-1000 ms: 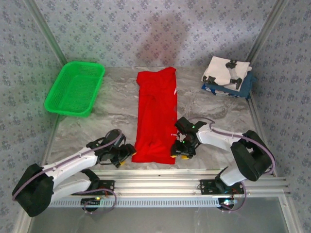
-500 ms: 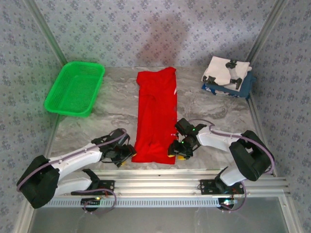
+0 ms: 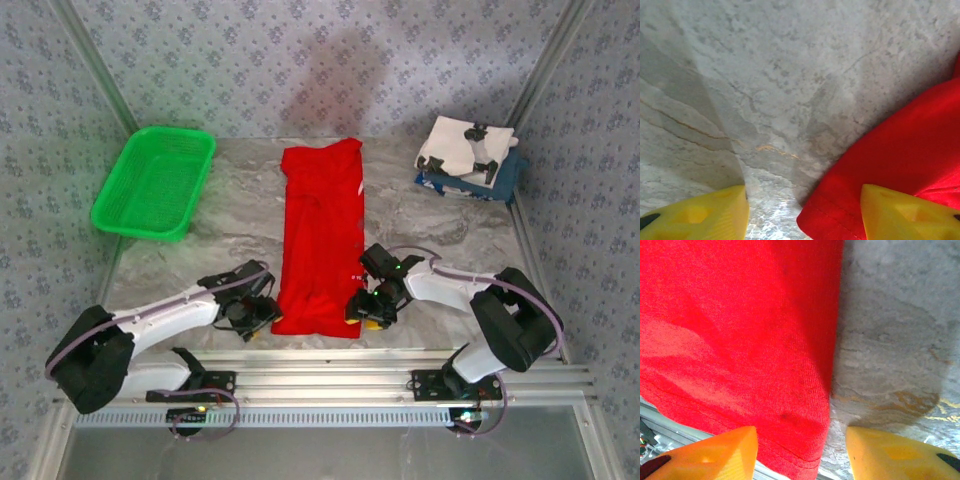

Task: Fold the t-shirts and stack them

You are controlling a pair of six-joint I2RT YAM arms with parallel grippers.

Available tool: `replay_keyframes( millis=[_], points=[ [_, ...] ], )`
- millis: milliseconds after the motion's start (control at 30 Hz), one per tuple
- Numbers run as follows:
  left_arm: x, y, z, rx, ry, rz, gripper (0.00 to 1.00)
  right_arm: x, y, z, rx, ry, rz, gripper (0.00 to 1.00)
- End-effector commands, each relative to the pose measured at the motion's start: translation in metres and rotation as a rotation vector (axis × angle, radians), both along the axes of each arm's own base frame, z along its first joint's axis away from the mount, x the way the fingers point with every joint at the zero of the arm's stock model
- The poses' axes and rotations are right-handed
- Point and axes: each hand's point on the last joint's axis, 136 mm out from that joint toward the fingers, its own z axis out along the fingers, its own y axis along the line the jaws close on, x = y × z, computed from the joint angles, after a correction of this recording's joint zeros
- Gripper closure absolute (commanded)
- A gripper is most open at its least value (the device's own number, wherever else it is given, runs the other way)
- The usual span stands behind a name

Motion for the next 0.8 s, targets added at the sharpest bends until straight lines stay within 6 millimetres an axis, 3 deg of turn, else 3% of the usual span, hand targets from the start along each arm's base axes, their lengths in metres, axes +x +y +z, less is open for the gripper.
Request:
replay_keyframes(
  millis=[0, 167, 300, 433, 767],
  points=[
    [0.032, -0.089, 0.049, -0.366, -0.148, -0.129, 0.41, -0.005, 0.013, -0.010, 0.045, 0.018, 0.031, 0.47],
    [0.015, -0.070, 0.042, -0.299, -0.100, -0.146, 0.42, -0.005, 0.013, -0.011, 0.049, 0.021, 0.031, 0.47],
    [0.005, -0.057, 0.048, -0.277, -0.098, -0.146, 0.42, -0.007, 0.012, -0.012, 0.052, 0.026, 0.033, 0.47],
    [-0.005, -0.046, 0.036, -0.256, -0.065, -0.127, 0.42, -0.007, 0.014, -0.015, 0.057, 0.040, 0.030, 0.47],
    [-0.006, -0.048, 0.018, -0.251, -0.050, -0.127, 0.45, -0.009, 0.017, -0.016, 0.054, 0.044, 0.039, 0.47]
  ],
)
